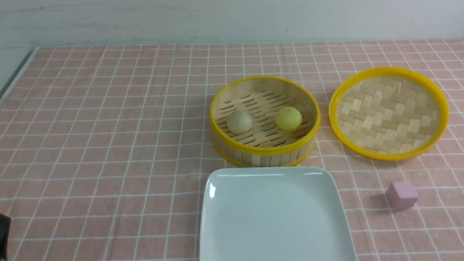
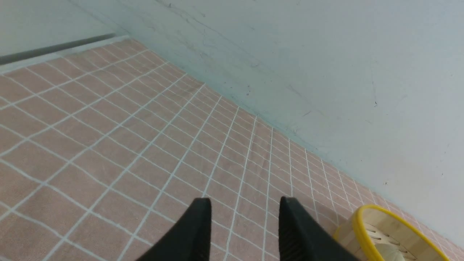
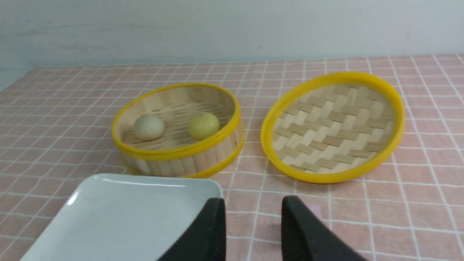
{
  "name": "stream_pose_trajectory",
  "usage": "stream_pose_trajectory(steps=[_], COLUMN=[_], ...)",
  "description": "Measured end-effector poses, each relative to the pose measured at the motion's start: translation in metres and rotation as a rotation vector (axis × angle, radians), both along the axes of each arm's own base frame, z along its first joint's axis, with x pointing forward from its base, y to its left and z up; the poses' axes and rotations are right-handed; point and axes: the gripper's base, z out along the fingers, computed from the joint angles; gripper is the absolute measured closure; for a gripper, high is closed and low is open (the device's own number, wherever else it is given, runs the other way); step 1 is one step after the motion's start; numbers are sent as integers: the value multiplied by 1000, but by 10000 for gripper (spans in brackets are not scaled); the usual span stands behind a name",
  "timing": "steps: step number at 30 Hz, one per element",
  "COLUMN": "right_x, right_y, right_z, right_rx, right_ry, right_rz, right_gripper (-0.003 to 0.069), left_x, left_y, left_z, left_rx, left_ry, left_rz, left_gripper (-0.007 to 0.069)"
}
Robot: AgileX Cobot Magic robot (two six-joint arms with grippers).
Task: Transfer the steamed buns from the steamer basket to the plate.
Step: Use the right arm to grab the steamed stuffed bun that is closest to it
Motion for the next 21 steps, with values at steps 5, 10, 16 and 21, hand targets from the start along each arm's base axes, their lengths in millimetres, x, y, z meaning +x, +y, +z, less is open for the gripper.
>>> stream_pose_trajectory(steps=[5, 10, 16, 21], right_x=[17, 42, 88, 124], right_y=[5, 7, 11, 11], right_z=[18, 34, 56, 70], right_rx=[-45, -98, -167, -241], right_ry=[20, 76, 120, 140], right_rz=[92, 161, 288, 373], right_gripper=[419, 419, 419, 419], left_x=[-10, -24, -34, -17], left_y=[-1, -2, -10, -21], left_z=[41, 71, 97, 108], left_rx=[24, 24, 71, 191], left_ry=[-37, -31, 57, 182], left_rz=[0, -11, -87, -243], left_gripper=[228, 210, 211, 231])
